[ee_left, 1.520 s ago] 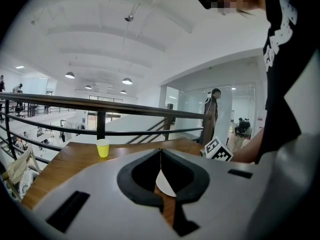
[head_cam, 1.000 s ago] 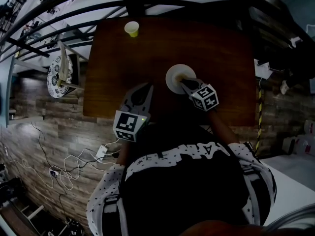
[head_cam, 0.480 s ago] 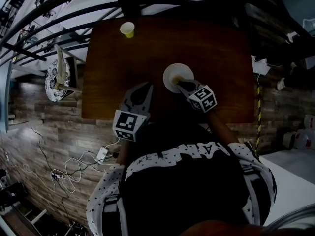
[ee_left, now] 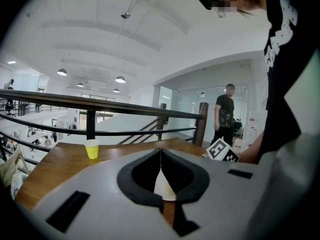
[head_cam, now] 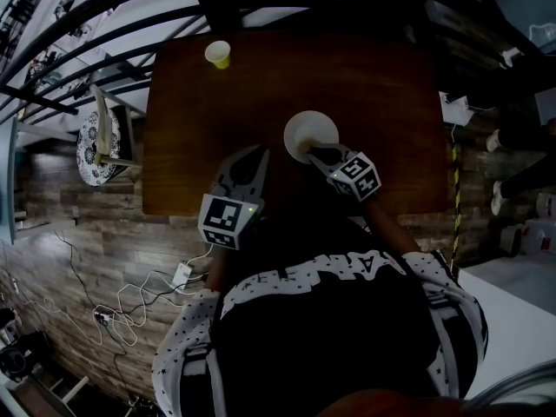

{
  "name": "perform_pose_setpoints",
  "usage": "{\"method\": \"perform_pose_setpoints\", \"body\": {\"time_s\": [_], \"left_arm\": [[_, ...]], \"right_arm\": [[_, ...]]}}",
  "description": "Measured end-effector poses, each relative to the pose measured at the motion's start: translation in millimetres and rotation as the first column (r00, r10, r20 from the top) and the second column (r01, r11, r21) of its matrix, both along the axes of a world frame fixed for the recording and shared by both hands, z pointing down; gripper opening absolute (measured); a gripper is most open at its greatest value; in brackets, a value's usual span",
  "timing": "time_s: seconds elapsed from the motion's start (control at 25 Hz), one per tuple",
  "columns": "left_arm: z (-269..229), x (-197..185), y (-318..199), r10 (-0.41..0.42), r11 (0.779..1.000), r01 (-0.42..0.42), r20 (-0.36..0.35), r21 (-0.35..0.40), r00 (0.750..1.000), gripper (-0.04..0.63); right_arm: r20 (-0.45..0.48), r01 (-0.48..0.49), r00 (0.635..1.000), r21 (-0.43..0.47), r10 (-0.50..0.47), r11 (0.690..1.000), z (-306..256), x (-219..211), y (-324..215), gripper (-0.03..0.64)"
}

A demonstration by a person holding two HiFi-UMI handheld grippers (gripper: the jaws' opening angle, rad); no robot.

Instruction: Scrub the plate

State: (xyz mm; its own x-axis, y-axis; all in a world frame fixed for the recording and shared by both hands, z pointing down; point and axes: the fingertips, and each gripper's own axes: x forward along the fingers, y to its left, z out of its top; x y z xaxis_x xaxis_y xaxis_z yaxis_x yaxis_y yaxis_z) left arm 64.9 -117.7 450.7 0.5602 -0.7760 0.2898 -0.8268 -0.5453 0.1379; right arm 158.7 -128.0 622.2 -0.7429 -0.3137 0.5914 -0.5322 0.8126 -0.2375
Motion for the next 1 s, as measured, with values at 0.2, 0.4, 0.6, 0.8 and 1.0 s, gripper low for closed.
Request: {"method": "perform_pose_setpoints", "body": {"time_s": [0.2,0.4,0.6,0.8,1.0], "left_arm": [[0,4,-2,0.016,1.000,-0.016,0.002,-0.001,1.000,0.014],[1,7,-3,0.033,0.999,-0.033,0.001,-0.005,0.999,0.014],[1,12,-5,0.050,0.999,-0.050,0.003,-0.007,0.999,0.014],[1,13,-7,0.060,0.998,-0.060,-0.001,-0.008,0.998,0.014],[3,15,-8,0.067,0.998,-0.067,-0.001,-0.012,0.998,0.014]], "right_arm": [[0.018,0.002,1.000,-0.013,-0.002,1.000,-2,-1,7,0.049],[0.032,0.004,0.999,-0.022,-0.003,1.000,-3,-4,12,0.049],[0.042,0.007,0.999,-0.025,-0.006,1.000,-5,-4,17,0.049],[0.051,0.002,0.999,-0.035,0.000,0.999,-6,-6,21,0.049],[0.060,0.003,0.998,-0.041,0.000,0.999,-7,-7,24,0.049]]}}
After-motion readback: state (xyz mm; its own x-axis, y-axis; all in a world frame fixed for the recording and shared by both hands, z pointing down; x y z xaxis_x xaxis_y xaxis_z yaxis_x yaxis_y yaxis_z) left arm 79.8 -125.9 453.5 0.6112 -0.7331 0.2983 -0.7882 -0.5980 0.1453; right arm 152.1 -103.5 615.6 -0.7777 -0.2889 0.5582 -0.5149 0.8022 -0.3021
